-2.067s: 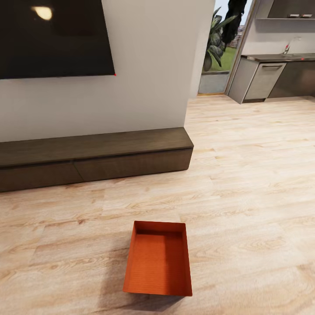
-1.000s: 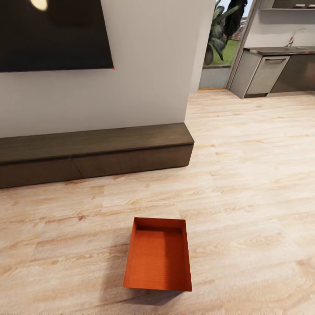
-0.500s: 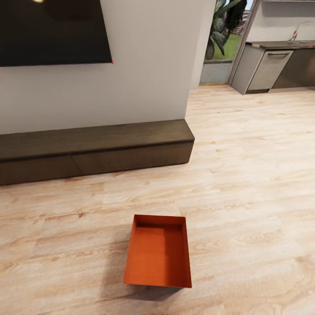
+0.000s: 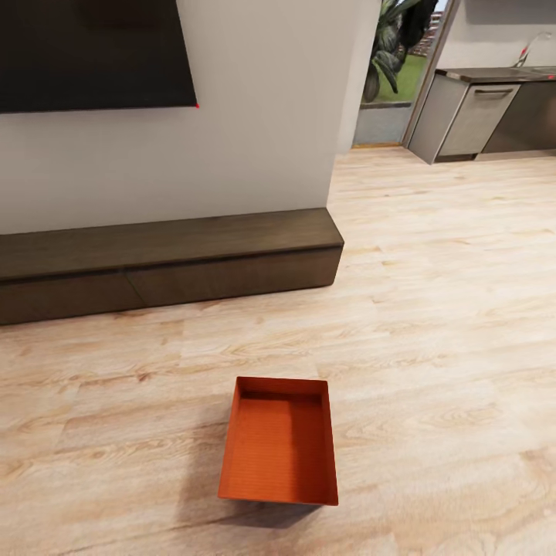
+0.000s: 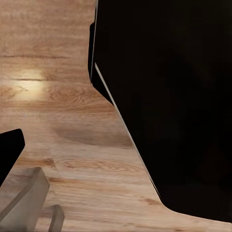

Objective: Move the two storage containers from the living room to the garage. In the garage, place one container on the floor and stack the other container on top of it (either order is fine).

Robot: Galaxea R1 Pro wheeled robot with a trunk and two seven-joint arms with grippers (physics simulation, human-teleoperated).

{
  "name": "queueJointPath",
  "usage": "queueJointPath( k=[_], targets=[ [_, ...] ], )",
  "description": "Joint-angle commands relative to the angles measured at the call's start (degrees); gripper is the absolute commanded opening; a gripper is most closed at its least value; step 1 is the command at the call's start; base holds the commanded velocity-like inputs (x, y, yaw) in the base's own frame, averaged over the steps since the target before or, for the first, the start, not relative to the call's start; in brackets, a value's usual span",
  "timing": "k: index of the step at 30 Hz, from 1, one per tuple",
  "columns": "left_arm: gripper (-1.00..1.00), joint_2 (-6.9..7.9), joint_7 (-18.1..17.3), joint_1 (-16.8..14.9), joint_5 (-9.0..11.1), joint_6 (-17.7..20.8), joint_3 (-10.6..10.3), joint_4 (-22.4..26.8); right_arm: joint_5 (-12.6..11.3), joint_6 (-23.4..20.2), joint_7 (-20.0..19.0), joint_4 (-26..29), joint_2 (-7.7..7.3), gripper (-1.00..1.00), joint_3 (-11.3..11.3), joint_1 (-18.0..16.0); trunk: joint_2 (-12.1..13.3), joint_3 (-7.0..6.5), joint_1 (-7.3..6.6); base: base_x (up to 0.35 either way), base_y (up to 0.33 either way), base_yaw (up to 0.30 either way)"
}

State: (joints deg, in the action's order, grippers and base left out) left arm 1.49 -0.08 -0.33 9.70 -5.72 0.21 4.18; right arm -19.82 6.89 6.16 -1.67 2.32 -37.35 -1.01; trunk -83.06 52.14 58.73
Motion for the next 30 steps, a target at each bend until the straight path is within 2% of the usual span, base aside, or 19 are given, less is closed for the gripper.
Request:
queueJointPath(
  k=[1, 30],
  targets=[
    [1.0, -0.03, 0.0, 0.0, 0.3, -0.2, 0.0, 0.0, -0.5, 0.3, 0.1, -0.2, 0.05, 1.0, -0.5, 0.0, 0.0, 0.03, 0.0, 0.0, 0.0, 0.0],
    [1.0, -0.21, 0.3, 0.0, 0.2, 0.0, 0.1, 1.0, 0.1, 0.7, 0.4, -0.2, 0.05, 1.0, -0.6, 0.0, 0.0, 0.03, 0.0, 0.0, 0.0, 0.0]
  ],
)
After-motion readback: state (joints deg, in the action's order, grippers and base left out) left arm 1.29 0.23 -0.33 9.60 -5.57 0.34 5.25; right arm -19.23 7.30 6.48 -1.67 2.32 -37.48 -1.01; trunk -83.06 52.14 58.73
